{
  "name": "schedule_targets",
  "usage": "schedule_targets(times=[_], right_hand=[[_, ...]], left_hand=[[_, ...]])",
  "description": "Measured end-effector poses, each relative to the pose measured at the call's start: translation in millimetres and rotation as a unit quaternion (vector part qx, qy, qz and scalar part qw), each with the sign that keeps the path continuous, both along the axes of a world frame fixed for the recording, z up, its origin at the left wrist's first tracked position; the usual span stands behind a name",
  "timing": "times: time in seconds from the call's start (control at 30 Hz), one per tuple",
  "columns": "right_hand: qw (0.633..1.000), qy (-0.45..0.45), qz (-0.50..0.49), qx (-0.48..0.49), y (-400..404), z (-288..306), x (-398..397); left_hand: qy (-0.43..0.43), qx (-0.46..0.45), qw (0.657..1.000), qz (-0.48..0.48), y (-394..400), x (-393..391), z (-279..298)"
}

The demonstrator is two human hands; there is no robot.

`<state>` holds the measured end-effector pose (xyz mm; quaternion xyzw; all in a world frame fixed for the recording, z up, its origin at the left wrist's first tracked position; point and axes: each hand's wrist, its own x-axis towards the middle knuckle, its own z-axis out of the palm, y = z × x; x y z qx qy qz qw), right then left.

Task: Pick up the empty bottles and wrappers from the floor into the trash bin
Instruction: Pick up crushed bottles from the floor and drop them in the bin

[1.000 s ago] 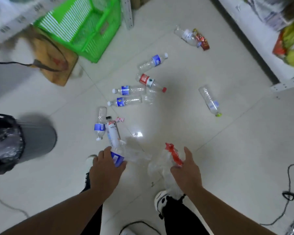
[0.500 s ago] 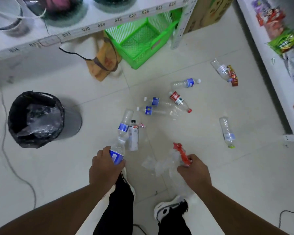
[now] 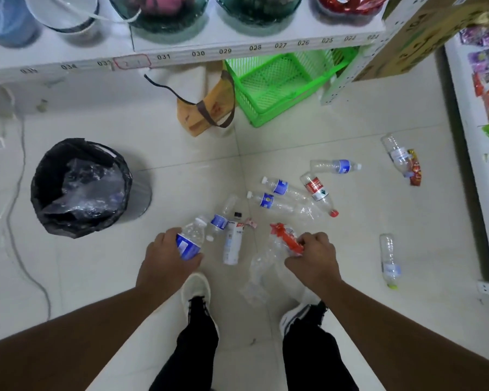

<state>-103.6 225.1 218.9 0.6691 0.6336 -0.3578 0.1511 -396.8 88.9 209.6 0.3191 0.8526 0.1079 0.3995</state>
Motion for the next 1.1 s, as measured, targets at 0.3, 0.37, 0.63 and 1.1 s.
schedule_targets(times=[0.3, 0.37, 0.63, 1.1], right_hand=[[0.985, 0.01, 0.17, 0.005, 110.3, -170.5, -24.8], [0.981, 0.005, 0.195, 0.016, 125.8, -228.2, -21.2], [0.957, -0.029, 0.251, 0.144, 126.9, -405.4, -14.1], [0.988, 0.103, 0.112, -0.022, 83.1, -139.9, -29.5]], left_hand=[[0.009, -0.003, 0.999, 0.031, 34.8, -32.0, -133.1], [0.018, 0.001, 1.0, 0.018, 45.3, -38.2, -187.6], [0.097, 0.053, 0.993, 0.041, 62.6, -32.1, -355.3], [0.095, 0.039, 0.967, 0.233, -13.2, 17.5, -90.2]])
